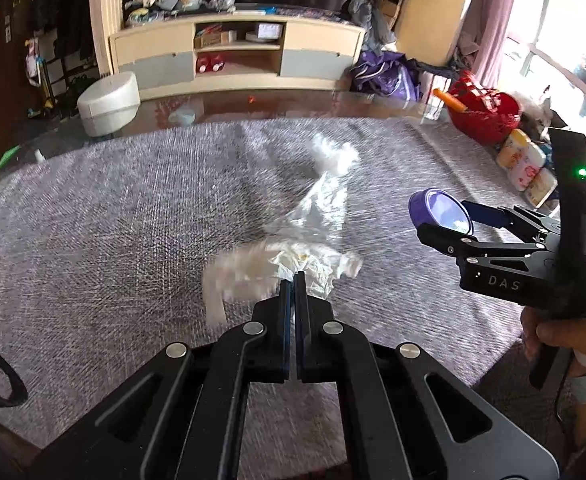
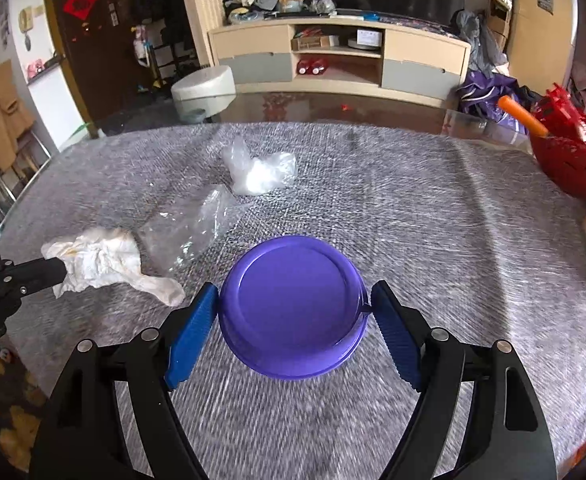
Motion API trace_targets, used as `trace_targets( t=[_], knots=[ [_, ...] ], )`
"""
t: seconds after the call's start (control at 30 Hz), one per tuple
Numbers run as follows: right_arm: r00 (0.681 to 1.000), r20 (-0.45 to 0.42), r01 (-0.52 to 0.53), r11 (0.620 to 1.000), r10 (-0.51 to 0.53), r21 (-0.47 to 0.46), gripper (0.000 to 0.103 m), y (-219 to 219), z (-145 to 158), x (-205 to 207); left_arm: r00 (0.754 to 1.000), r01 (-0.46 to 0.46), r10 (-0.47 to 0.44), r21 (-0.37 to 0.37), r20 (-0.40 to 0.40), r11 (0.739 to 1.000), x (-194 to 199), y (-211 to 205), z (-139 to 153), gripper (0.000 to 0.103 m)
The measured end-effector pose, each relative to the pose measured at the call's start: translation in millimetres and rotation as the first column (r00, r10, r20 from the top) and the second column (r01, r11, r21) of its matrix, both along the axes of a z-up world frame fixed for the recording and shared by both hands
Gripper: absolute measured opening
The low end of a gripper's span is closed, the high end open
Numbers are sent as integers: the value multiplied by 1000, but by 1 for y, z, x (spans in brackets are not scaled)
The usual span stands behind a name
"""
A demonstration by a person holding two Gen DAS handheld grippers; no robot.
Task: Collect trash
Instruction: 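Lower both grippers into the black bin and open them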
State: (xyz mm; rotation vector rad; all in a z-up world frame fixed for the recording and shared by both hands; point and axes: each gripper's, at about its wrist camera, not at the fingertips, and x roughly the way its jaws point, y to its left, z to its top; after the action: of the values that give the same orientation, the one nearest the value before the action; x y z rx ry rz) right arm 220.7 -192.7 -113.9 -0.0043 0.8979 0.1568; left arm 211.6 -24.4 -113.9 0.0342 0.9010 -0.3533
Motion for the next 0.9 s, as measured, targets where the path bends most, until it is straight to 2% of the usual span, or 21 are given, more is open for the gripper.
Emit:
trace_targets(
  t=[0.3,0.53,0.7,0.9],
  knots=[
    [997,73,-14,1000,15,-11,79,1,60,-56,994,30,-30,-1,102,1000,-60,-8,57,0],
    [993,111,-35,999,34,6,79,3,92,-111,986,46,-47,11,162,999,-111,-9,92,0],
    [991,123,-50,999,48,8,80,2,101,-148,982,77,-77,6,173,997,-148,-10,99,0],
    [994,88,-70,997,69,11,80,3,86,-183,983,111,-110,1,145,994,-184,-10,86,0]
  ],
)
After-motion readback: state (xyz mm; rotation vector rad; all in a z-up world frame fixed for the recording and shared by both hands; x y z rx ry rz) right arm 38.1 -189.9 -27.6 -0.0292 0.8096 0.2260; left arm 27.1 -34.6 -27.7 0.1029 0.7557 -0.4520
